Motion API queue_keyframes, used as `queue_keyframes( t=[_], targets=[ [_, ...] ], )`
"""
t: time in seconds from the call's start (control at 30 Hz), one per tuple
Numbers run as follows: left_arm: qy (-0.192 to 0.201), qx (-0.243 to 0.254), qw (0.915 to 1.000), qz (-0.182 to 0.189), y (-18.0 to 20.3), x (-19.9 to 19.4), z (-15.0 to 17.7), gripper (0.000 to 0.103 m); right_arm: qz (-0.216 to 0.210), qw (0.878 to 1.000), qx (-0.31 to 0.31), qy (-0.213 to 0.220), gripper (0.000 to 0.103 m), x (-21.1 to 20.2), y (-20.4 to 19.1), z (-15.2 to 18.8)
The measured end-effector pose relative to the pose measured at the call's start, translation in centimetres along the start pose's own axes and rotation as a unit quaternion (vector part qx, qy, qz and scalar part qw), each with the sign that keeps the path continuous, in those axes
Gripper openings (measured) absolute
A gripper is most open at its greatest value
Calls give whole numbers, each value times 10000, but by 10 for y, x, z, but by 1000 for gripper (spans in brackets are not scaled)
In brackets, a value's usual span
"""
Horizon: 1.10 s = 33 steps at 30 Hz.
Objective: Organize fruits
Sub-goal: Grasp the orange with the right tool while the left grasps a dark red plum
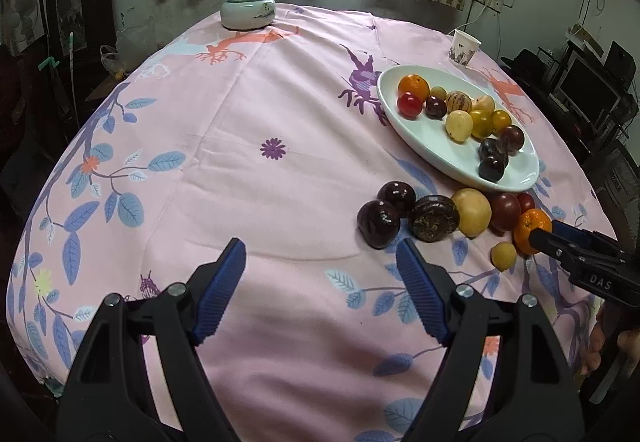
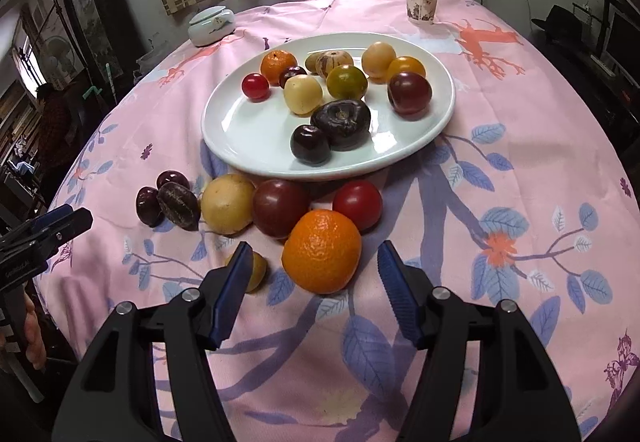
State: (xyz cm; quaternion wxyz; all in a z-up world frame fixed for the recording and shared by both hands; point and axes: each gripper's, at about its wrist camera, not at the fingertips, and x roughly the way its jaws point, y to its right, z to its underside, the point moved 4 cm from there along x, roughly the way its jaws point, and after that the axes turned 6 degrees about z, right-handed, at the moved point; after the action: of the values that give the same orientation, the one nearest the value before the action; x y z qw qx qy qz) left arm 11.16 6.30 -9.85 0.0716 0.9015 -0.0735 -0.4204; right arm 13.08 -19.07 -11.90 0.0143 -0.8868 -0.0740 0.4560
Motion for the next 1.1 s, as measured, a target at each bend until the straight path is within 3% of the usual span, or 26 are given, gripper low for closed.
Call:
queue_keyframes(
  t=[0.03,0.4,0.53,0.57,0.63,1.1],
  targets=[
    [-34,38,10000,17,3,2,0,79,55,10000,-8,-61,43,5,0,0],
    [-419,574,9971,-290,24,59,-3,79,-308,9993,168,-105,42,-11,6,7],
    [-439,520,9976,-140,26,78,-9,56,-358,9987,361,-82,42,-20,17,8],
    [-444,532,9976,-22,29,79,-10,38,-350,9986,386,-65,42,-22,18,8],
    [-526,410,9975,240,32,76,-11,33,-357,9984,428,-40,42,-26,20,9],
    [-101,672,9936,899,71,-5,1,33,-518,9984,215,101,42,-41,-2,14]
  ],
)
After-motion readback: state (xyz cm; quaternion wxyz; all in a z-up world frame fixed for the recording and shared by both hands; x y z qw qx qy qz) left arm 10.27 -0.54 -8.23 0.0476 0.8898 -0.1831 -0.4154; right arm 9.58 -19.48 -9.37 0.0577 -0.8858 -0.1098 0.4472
